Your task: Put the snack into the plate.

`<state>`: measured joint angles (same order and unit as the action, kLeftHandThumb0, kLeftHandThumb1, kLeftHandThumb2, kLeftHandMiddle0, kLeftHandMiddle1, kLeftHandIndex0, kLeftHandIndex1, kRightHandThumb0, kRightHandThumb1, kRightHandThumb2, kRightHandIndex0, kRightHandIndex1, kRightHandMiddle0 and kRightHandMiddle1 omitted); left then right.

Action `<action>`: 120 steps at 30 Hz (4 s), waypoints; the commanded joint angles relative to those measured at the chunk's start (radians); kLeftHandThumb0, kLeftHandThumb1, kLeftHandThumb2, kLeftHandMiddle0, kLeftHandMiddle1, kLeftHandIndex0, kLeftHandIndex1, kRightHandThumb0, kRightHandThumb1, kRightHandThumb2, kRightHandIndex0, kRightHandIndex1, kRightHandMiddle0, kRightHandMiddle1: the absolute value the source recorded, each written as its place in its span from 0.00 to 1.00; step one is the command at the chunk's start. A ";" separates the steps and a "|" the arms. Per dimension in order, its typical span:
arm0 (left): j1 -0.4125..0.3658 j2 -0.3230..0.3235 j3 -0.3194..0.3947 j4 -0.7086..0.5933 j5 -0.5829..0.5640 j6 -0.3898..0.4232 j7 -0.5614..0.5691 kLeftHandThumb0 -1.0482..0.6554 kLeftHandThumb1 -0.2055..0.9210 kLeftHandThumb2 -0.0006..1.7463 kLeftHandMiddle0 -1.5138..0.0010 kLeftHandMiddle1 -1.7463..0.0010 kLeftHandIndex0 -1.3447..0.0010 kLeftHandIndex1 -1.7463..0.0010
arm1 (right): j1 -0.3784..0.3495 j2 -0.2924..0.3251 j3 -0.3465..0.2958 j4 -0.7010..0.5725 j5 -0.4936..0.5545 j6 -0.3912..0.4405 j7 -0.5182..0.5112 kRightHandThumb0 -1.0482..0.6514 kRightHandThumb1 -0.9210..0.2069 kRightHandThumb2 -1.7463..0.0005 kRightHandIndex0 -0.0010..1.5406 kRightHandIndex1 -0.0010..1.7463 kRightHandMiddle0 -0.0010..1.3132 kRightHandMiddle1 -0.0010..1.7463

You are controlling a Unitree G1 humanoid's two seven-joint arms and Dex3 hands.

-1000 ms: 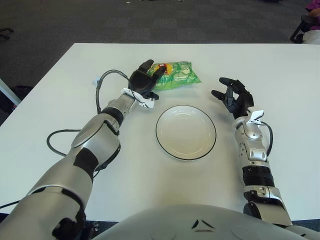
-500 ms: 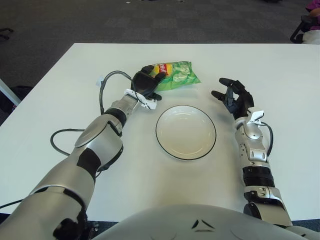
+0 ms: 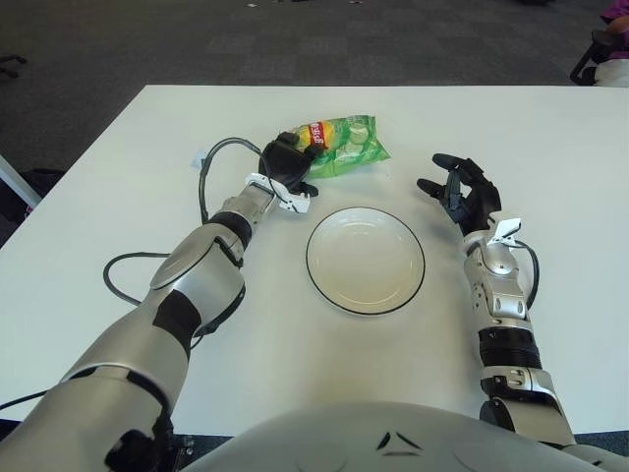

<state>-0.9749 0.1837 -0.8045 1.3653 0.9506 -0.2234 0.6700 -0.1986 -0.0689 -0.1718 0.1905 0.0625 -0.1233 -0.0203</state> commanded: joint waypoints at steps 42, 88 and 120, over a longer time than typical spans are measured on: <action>0.066 0.291 -0.018 -0.272 0.006 -0.493 -0.056 0.41 0.91 0.00 0.78 0.22 0.74 0.38 | 0.004 -0.002 -0.001 -0.023 0.006 0.009 -0.006 0.40 0.00 0.57 0.64 0.00 0.35 0.35; 0.227 0.396 0.144 -0.680 0.085 -0.359 -0.130 0.38 0.94 0.00 0.77 0.27 0.70 0.41 | -0.012 -0.009 -0.007 0.000 0.010 0.006 -0.002 0.40 0.00 0.57 0.64 0.00 0.35 0.35; 0.230 0.292 0.215 -0.573 -0.009 -0.441 0.062 0.40 0.99 0.08 0.76 0.16 0.66 0.22 | -0.014 -0.028 -0.032 0.023 0.025 -0.006 0.025 0.40 0.00 0.57 0.64 0.00 0.35 0.35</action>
<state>-0.7448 0.4848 -0.6158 0.7786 0.9712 -0.6590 0.7266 -0.2000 -0.0890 -0.1948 0.2023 0.0681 -0.1208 0.0013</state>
